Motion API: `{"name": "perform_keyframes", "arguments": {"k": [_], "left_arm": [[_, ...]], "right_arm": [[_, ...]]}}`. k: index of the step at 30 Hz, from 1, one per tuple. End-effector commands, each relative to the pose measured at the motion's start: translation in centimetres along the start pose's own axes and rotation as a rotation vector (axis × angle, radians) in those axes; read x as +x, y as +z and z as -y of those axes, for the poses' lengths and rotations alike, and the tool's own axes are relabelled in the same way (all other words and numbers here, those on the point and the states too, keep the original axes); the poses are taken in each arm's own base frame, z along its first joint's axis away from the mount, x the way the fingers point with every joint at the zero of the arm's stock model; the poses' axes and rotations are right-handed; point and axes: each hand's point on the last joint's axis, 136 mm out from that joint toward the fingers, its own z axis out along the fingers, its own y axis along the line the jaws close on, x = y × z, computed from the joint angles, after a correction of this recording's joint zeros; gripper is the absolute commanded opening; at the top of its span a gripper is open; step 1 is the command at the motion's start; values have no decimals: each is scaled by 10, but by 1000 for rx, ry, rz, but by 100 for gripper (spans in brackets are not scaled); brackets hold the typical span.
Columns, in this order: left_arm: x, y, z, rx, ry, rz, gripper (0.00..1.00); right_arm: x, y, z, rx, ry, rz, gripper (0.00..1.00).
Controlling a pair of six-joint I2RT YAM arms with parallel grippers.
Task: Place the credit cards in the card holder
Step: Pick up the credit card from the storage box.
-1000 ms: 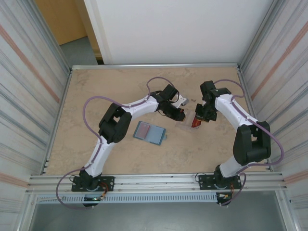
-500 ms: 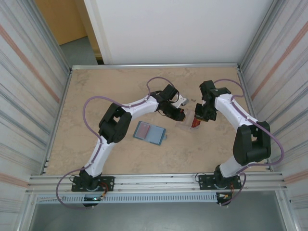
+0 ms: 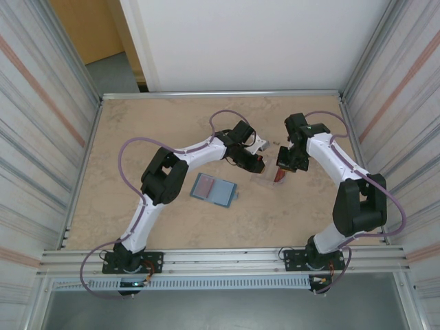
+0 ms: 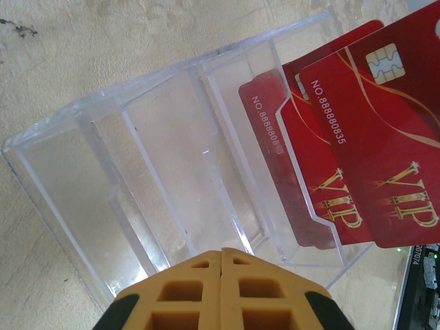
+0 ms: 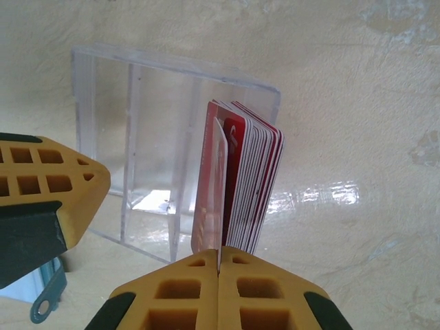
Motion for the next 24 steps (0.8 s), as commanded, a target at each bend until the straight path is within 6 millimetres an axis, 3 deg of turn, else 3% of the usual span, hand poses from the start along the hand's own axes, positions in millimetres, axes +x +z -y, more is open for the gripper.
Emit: {"name": "perform_keyframes", "arguments": {"k": [1, 12, 17, 20, 24], "left_arm": [[33, 16, -15, -46, -52, -94, 0], [20, 4, -12, -43, -63, -65, 0], [11, -6, -10, -51, -55, -40, 0], [5, -16, 2, -25, -56, -25, 0], [-16, -48, 29, -1, -11, 37, 3]], "right_arm": [[3, -15, 3, 9, -8, 10, 0], [-6, -28, -16, -110, 11, 43, 0], [-9, -46, -27, -206, 28, 94, 0], [-7, -63, -28, -241, 34, 136, 0], [0, -87, -32, -318, 31, 205, 0]]}}
